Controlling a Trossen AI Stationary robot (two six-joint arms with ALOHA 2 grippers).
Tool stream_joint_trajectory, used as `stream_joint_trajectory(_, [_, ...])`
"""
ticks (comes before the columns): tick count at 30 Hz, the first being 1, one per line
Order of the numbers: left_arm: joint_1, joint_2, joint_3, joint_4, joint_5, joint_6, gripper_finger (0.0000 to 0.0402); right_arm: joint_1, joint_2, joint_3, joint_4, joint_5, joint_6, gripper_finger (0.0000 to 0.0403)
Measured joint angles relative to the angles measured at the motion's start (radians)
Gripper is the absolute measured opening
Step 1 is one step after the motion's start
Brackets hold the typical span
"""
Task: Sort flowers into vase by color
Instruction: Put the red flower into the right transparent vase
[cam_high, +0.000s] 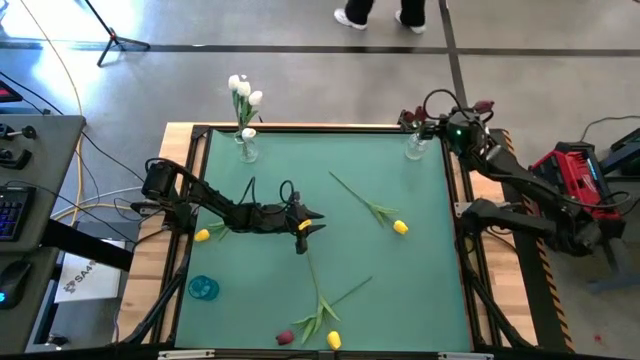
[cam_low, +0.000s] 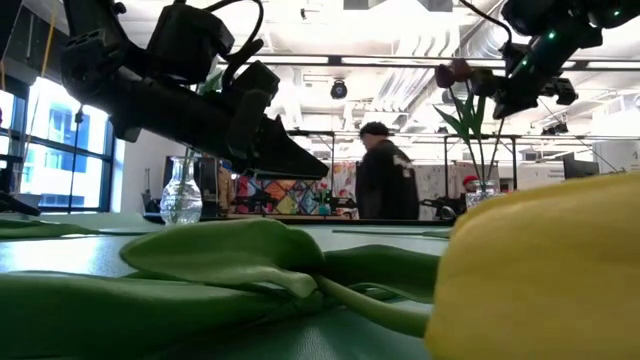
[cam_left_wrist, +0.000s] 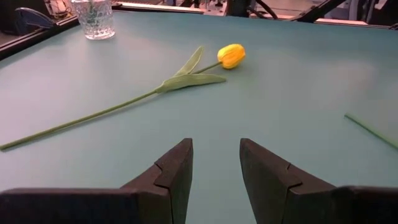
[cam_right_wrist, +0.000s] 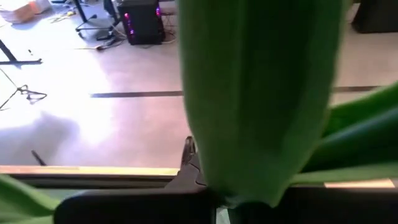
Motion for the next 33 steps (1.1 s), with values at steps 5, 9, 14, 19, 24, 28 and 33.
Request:
stream_joint_trajectory(5, [0.0, 0.0, 0.0, 0.001, 0.0, 0.0, 0.0122, 0.006, -0.002, 0.0, 0.0, 0.003, -0.002, 0.0])
stream_joint_trajectory(9, [0.0, 0.0, 0.0, 0.002, 0.0, -0.007, 0.0122, 0.005, -0.002, 0.0, -0.012, 0.002, -0.014, 0.0])
stream_joint_trajectory(14, [0.0, 0.0, 0.0, 0.002, 0.0, -0.009, 0.0122, 0.005, -0.003, 0.0, -0.051, -0.011, -0.048, 0.0011])
stream_joint_trajectory(19, [0.0, 0.0, 0.0, 0.005, 0.0, -0.01, 0.0122, 0.006, -0.003, 0.003, -0.088, -0.034, -0.055, 0.0068])
stream_joint_trajectory(24, [0.007, 0.0, 0.0, 0.007, 0.0, -0.012, 0.0122, 0.006, -0.006, 0.013, -0.102, -0.041, -0.08, 0.013])
stream_joint_trajectory(28, [0.014, 0.0, 0.0, 0.007, 0.0, -0.028, 0.0122, 0.006, -0.009, 0.013, -0.106, -0.038, -0.113, 0.0158])
stream_joint_trajectory(33, [0.016, 0.0, 0.0, 0.006, 0.0, -0.033, 0.0122, 0.006, -0.03, 0.013, -0.096, -0.067, -0.126, 0.0169])
